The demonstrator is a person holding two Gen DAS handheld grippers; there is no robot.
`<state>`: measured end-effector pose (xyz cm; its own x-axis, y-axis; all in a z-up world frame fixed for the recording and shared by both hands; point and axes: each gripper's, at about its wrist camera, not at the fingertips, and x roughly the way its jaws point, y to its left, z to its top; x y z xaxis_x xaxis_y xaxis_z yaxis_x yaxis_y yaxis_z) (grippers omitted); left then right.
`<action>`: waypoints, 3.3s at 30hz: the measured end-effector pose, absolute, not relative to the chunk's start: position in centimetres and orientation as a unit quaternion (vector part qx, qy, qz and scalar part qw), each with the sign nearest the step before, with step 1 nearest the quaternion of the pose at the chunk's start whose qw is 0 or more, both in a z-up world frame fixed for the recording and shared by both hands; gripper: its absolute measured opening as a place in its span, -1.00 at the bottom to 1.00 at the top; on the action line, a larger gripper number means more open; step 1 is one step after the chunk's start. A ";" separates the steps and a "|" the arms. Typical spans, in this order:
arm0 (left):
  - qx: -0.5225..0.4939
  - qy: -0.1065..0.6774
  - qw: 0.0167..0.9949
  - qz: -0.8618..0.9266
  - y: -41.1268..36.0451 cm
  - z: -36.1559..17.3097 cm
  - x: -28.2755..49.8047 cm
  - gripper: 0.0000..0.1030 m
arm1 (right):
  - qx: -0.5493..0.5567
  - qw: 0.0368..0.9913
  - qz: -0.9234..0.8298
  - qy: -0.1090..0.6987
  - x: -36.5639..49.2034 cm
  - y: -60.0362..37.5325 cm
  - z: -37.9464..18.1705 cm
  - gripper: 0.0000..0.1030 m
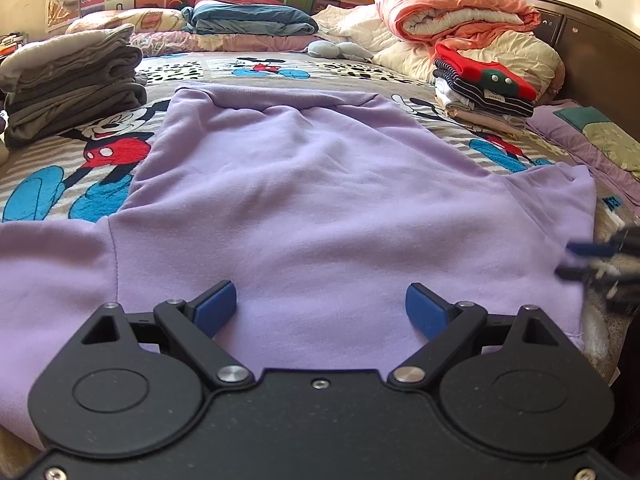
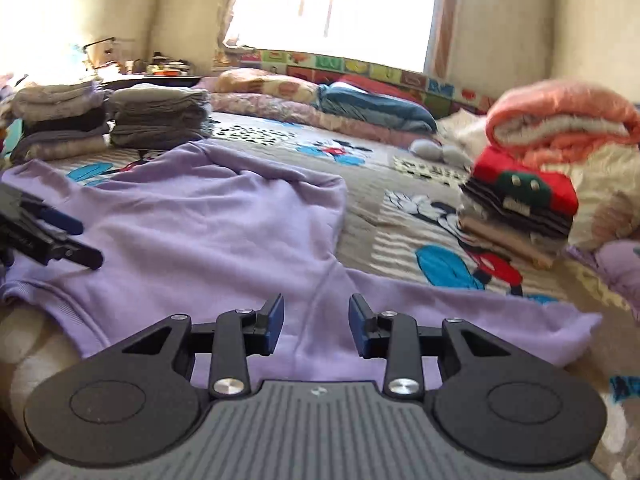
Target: Fold clothes
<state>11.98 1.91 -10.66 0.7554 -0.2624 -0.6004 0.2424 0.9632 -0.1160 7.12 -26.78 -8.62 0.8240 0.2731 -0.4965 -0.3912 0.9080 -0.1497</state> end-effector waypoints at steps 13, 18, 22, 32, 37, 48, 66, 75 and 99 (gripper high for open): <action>-0.028 0.271 0.948 -0.166 1.4 -8.3 10.0 0.79 | -0.139 0.933 0.174 0.281 5.4 -24.9 -10.4 -0.28; -0.009 0.273 0.945 -0.181 0.4 -8.6 9.9 0.79 | -0.142 0.946 0.183 0.225 3.0 -24.5 -10.0 -0.25; 0.010 0.278 0.942 -0.187 -0.7 -9.0 10.0 0.79 | -0.124 0.956 0.178 0.199 3.3 -25.0 -9.6 -0.25; 0.021 0.289 0.941 -0.175 -0.4 -9.6 10.3 0.79 | 0.011 0.958 0.157 0.239 4.9 -29.1 -9.5 -0.19; 0.002 0.275 0.946 -0.172 -0.1 -8.9 10.2 0.79 | 0.072 0.969 0.106 0.212 5.0 -32.1 -9.6 -0.16; 0.041 0.319 0.930 -0.180 -0.7 -10.1 9.6 0.83 | -0.050 0.943 0.191 0.267 7.0 -24.6 -10.1 0.18; 0.070 0.283 0.954 -0.073 6.8 -5.1 13.1 -0.01 | -0.038 0.936 0.228 0.265 15.2 -21.3 -6.2 -0.06; 0.164 0.302 0.935 -0.088 5.9 -4.4 24.5 -0.34 | -0.066 0.930 0.237 0.273 23.6 -19.9 -4.7 -0.06; -0.378 0.331 0.840 -0.208 20.0 -9.2 39.0 -0.85 | 0.377 0.812 0.304 0.327 42.9 -28.4 -12.6 -0.80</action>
